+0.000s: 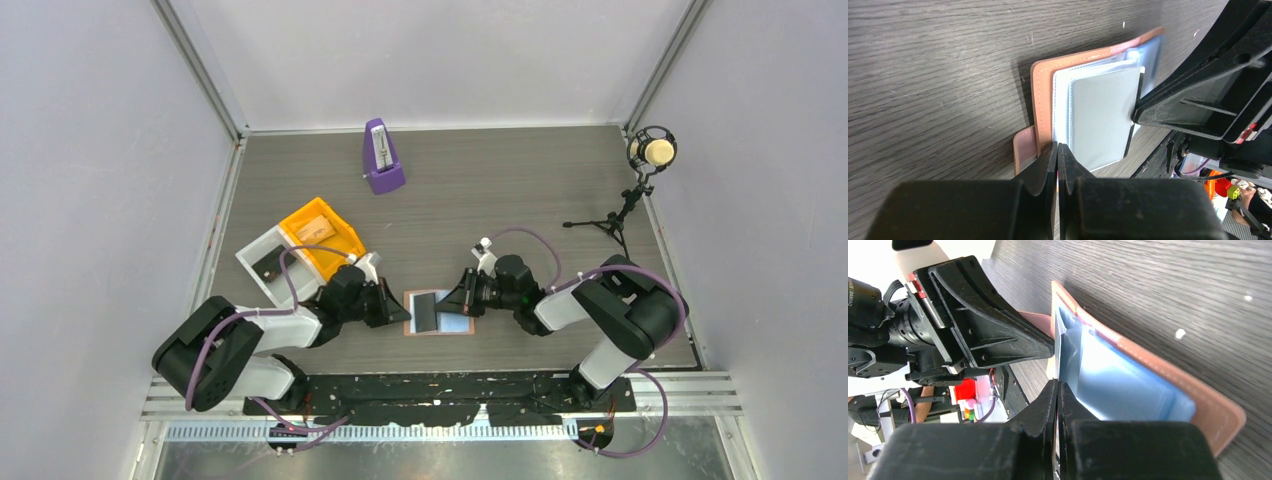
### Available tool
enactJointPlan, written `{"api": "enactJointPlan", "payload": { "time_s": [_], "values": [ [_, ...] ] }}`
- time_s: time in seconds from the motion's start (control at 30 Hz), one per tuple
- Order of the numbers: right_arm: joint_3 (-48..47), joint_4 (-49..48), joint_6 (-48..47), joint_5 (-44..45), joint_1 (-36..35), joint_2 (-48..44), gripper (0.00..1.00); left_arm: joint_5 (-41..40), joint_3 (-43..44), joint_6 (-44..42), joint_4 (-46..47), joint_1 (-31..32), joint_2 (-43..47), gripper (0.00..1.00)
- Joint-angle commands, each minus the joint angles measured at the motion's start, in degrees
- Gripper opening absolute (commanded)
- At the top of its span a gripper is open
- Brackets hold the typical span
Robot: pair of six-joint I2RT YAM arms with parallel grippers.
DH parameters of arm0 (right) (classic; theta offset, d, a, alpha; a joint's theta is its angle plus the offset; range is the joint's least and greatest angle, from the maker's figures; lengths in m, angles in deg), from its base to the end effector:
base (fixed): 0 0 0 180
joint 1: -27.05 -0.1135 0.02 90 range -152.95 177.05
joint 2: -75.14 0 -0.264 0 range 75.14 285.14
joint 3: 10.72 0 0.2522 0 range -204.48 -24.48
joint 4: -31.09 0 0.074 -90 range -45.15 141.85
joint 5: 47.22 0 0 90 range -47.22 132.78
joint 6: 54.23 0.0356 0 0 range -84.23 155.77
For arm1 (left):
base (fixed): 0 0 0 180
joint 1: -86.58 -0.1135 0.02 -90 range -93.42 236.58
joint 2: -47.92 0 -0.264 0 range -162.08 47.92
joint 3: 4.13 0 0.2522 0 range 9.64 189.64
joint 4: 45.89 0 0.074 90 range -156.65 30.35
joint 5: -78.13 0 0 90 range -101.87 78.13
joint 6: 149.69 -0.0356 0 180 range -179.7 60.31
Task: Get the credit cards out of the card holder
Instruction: Remove the credit card from the card holder.
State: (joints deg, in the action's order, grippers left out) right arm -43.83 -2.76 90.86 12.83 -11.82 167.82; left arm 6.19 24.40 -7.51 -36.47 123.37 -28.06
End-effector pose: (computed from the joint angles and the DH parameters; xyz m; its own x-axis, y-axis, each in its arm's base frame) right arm 0.1870 0.1736 0.1143 -0.9264 0.1659 -0.3379 -0.2345 0.4479 0.8628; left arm 0.1628 -0.1355 0.1174 -0.9068 -0.2597 -0.3321 0.0793 0.6686 -0.7393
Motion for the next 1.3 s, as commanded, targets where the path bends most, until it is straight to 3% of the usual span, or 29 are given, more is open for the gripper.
{"api": "enactJointPlan", "payload": {
  "time_s": [0.0,0.1,0.17,0.37,0.77,1.0,1.27],
  "values": [
    [1.24,-4.0,0.44,-1.56,1.64,-1.7,0.1,-3.18,-0.53,-1.43,-5.43,0.52,-2.51,0.03],
    [1.46,-2.88,-0.26,-1.8,2.09,-2.51,0.15,-3.27,-0.54,-1.3,-5.5,0.55,-2.39,0.03],
    [1.25,-2.58,-0.64,-2.19,2.15,-2.79,0.08,-3.45,-0.61,-1.16,-5.55,0.6,-2.17,0.03],
    [1.64,-1.56,-0.9,-1.83,2.26,-3.64,0.05,-4.03,-0.61,-1.03,-6.28,0.77,-1.86,0.03],
    [-1.5,26.15,-11.71,8.19,3.23,-20.66,0.05,-2.54,0.71,-0.28,-7.17,1.28,-0.59,0.05],
    [-7.12,38.35,-23.99,11.88,3.11,-28.12,0.05,3.68,6.8,1.18,-13.57,2.73,5.57,0.23],
    [-10.03,45.6,-38.0,18.33,1.19,-36.9,0.05,-0.85,13.56,2.71,-26.0,3.02,19.42,0.4]
  ]
}}
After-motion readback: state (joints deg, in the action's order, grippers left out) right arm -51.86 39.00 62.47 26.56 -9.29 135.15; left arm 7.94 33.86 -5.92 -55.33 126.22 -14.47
